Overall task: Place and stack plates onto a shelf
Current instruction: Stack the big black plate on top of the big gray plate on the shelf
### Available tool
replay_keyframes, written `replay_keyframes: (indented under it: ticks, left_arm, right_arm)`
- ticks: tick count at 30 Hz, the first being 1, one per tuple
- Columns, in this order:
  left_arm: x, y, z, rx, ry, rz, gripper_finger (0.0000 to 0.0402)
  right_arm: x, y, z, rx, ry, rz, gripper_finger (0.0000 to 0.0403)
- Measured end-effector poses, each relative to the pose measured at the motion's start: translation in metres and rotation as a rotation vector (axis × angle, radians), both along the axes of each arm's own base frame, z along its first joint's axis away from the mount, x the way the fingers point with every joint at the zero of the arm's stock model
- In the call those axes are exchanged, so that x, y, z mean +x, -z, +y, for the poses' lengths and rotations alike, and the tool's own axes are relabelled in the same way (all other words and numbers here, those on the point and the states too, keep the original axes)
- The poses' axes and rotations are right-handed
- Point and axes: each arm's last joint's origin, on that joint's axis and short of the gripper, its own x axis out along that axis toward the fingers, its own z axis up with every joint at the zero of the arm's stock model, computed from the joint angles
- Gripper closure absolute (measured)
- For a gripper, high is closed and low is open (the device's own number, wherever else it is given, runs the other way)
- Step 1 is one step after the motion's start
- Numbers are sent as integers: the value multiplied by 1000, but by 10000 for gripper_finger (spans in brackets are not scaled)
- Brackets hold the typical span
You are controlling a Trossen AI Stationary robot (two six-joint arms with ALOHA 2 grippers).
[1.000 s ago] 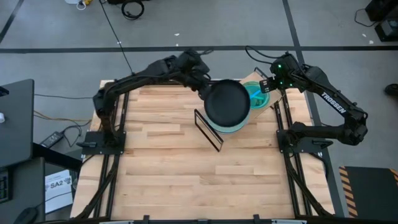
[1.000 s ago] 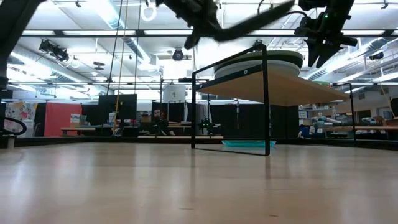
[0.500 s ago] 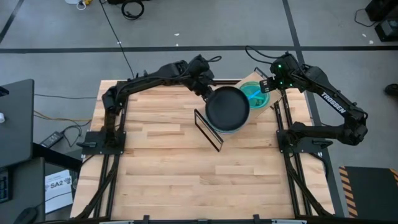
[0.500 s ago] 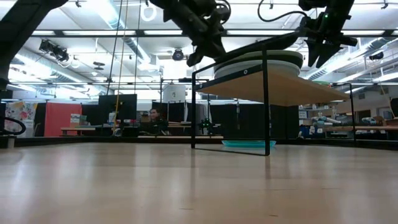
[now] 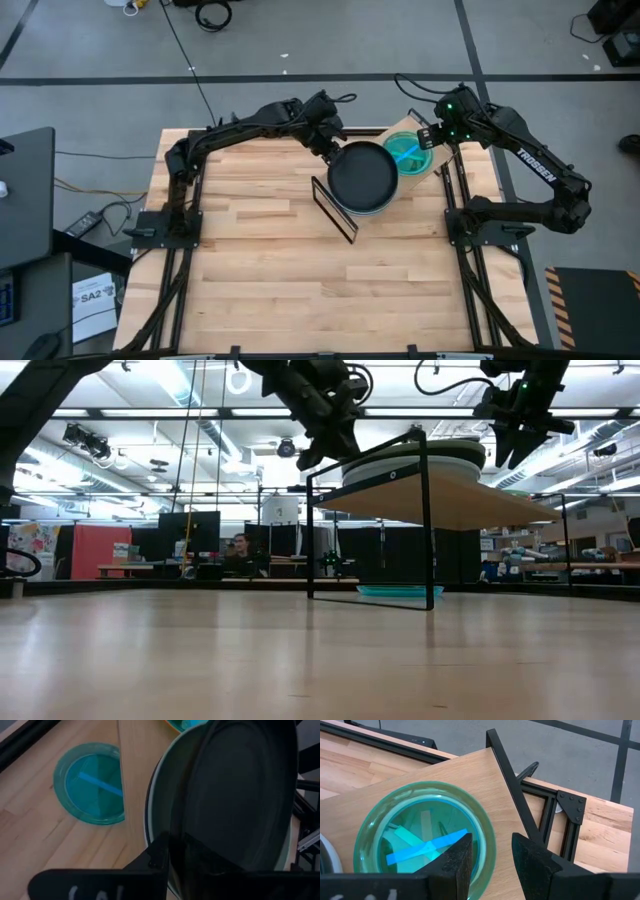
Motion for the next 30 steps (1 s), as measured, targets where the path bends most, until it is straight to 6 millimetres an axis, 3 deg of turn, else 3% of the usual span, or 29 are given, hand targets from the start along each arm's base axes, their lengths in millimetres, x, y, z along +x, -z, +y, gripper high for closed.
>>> replay_keyframes:
  ticks: [11,25,30]
  left_arm:
    - [2,-2,1,11,0,-28,348]
    - [3,-3,1,58,41,-44,247]
    - [4,-6,6,79,35,-83,229]
  right_arm:
    - [0,0,0,0,0,0,260]
    - [0,0,0,0,0,0,260]
    - [0,0,0,0,0,0,260]
